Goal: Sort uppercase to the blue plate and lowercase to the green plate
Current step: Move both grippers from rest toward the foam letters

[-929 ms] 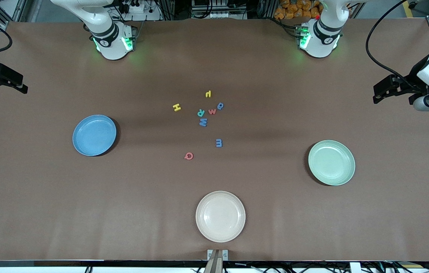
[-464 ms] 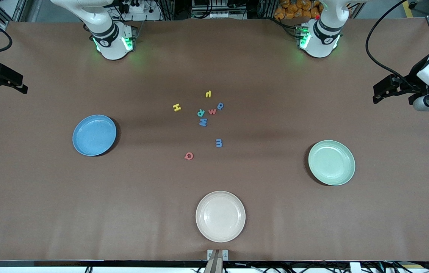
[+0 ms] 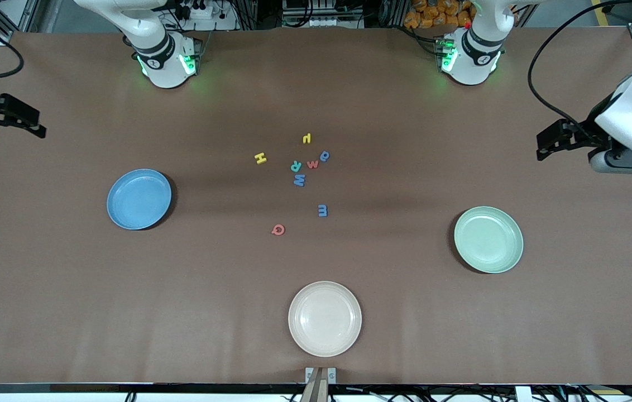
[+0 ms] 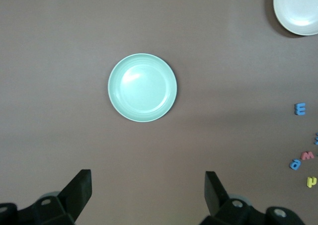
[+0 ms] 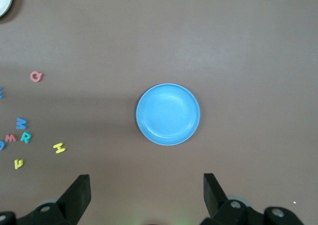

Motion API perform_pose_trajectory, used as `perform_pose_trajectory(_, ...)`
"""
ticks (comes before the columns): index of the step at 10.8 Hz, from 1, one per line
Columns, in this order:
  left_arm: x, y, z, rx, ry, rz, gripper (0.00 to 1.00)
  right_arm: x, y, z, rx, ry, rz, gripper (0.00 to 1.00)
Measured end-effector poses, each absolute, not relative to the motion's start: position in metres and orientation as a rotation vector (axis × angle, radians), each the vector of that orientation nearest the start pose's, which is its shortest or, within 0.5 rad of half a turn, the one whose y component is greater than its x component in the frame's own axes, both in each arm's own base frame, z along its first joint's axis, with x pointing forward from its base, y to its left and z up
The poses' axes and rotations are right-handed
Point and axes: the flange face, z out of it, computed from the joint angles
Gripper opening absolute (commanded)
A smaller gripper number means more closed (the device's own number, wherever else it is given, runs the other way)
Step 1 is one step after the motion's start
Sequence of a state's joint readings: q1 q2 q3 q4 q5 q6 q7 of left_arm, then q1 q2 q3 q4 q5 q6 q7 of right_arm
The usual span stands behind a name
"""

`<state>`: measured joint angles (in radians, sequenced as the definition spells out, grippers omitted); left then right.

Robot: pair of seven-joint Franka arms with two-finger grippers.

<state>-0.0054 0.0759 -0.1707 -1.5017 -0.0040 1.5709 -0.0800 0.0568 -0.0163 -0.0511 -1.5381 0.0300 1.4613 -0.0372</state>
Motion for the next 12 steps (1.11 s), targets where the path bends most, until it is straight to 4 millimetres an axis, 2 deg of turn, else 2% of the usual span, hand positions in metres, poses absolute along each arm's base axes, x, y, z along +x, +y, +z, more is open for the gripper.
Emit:
perform_pose_trajectory(2, 0.565, -0.142, 0.604, -3.157, 0.275, 0.044, 1.00, 0.539, 0.072, 0.617, -3.120, 0.031, 0.150, 1.00)
perform_pose_trajectory(3, 0.560, -0.170, 0.596, -3.155, 0.355, 0.062, 1.00, 0.541, 0.101, 0.599, -3.121, 0.031, 0.151, 1.00)
perform_pose_trajectory(5, 0.551, -0.223, 0.571, -3.153, 0.474, 0.085, 1.00, 0.542, 0.149, 0.551, -3.108, 0.048, 0.137, 1.00)
perform_pose_trajectory(7, 0.537, -0.272, 0.527, -3.162, 0.518, 0.091, 1.00, 0.535, 0.185, 0.491, -3.103, 0.057, 0.141, 1.00)
perform_pose_trajectory(9, 0.513, -0.312, 0.480, -3.167, 0.543, 0.106, 1.00, 0.528, 0.201, 0.425, -3.110, 0.034, 0.178, 1.00)
perform_pose_trajectory(12, 0.479, -0.338, 0.431, -3.122, 0.687, 0.200, 1.00, 0.501, 0.246, 0.334, -3.103, -0.041, 0.136, 1.00)
